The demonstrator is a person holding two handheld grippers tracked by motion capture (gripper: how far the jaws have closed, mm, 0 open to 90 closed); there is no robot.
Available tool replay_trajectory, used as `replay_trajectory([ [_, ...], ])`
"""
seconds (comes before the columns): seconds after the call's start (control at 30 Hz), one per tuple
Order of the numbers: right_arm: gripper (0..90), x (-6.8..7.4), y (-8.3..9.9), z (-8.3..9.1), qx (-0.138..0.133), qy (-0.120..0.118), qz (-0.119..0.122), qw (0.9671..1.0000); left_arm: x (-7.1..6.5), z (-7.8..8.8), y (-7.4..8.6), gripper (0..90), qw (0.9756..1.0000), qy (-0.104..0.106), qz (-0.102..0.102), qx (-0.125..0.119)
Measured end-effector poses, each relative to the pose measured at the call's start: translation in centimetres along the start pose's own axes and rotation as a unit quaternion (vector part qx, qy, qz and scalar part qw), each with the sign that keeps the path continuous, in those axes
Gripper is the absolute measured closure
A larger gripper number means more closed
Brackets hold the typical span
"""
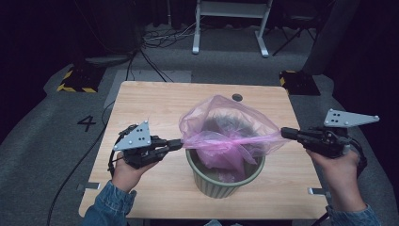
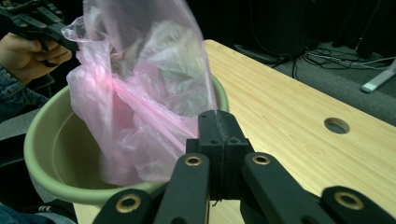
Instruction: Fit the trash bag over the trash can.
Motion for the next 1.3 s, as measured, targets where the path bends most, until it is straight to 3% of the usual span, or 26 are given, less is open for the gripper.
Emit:
replay_trajectory([
  [0.3, 90.0, -1.7, 1.7, 1.2, 0.015, 0.023, -0.019, 0.9995, 1.3, 1.9, 1.8, 89.5, 0.9996, -0.021, 0.014, 0.016],
  [0.4, 90.0, -2.1, 2.2, 1.6, 0.017, 0.024, -0.027, 0.9992, 1.6, 2.5, 2.3, 89.5, 0.9993, -0.022, 0.02, 0.021],
  [0.53, 90.0, -1.9, 2.9, 1.6, 0.023, 0.02, -0.03, 0.9991, 1.4, 2.7, 2.8, 88.8, 0.9994, -0.007, 0.023, 0.025],
  [0.57, 89.9, -1.6, 2.9, 1.6, 0.022, 0.019, -0.025, 0.9993, 1.3, 2.8, 2.7, 84.4, 0.9995, -0.009, 0.024, 0.018],
  [0.67, 88.2, -0.8, 2.5, 1.6, 0.008, 0.01, -0.011, 0.9999, 1.1, 2.9, 2.1, 61.1, 0.9991, 0.019, 0.036, -0.007],
  [0.7, 82.2, -0.6, 2.3, 1.7, 0.002, 0.008, -0.005, 1.0, 1.0, 3.0, 1.9, 56.0, 0.9991, 0.026, 0.031, -0.011],
  [0.83, 63.4, 0.1, 1.4, 1.8, -0.028, 0.006, 0.022, 0.9993, 0.4, 3.2, 0.8, 45.1, 0.9987, 0.043, 0.009, -0.024],
  [0.9, 55.8, 0.2, 1.1, 1.9, -0.039, 0.012, 0.036, 0.9985, 0.4, 3.6, 0.2, 43.6, 0.9986, 0.041, 0.002, -0.033],
  [1.13, 49.0, 0.0, 0.7, 2.0, -0.056, 0.032, 0.049, 0.9967, 1.3, 5.3, -1.3, 41.8, 0.9981, 0.016, 0.003, -0.06],
  [1.3, 46.1, -0.5, 0.3, 1.5, -0.062, 0.04, 0.051, 0.9959, 2.0, 5.2, -2.7, 41.3, 0.9977, 0.006, 0.002, -0.068],
])
Point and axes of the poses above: each handheld gripper's, and its own axes: z roughly backward along the jaws, y roughly out of its underside, x roughly to its left, the point moved 6 cm from there along -z, roughly forward along the jaws, and after that the axes turned 1 degree about -x, right-handed, at the moved point
